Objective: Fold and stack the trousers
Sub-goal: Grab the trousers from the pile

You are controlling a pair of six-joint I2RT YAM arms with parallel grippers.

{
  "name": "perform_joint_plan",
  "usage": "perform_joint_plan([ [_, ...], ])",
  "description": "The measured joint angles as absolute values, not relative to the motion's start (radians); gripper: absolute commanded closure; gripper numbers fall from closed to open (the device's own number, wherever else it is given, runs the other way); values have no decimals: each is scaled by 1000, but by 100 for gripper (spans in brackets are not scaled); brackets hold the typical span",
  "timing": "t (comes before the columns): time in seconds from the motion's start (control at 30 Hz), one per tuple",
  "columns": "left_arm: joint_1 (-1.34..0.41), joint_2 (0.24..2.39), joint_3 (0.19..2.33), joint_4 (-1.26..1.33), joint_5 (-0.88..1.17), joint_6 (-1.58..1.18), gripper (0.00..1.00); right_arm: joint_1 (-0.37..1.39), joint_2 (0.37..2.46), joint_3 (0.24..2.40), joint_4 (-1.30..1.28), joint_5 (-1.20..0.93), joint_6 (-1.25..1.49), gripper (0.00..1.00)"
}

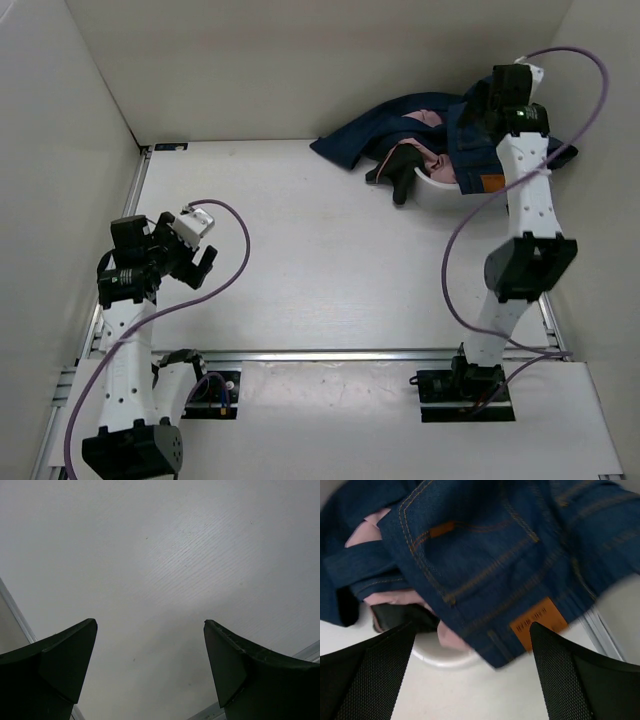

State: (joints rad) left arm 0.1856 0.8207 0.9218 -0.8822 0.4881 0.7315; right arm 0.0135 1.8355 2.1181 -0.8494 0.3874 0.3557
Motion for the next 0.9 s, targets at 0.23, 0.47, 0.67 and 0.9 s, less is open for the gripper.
perform_joint_plan([
  [0.23,186,856,914,-891,506,732,0,10,2196,2282,-760,324,265,1],
  [0.47,186,897,891,-891,505,733,0,15,2272,2292,-734,351,237,38],
  [0.67,187,902,890,-891,505,733,0,7,2267,2308,-718,427,254,100],
  [0.9,187,892,890,-890,505,733,0,19,2165,2306,-715,477,240,100],
])
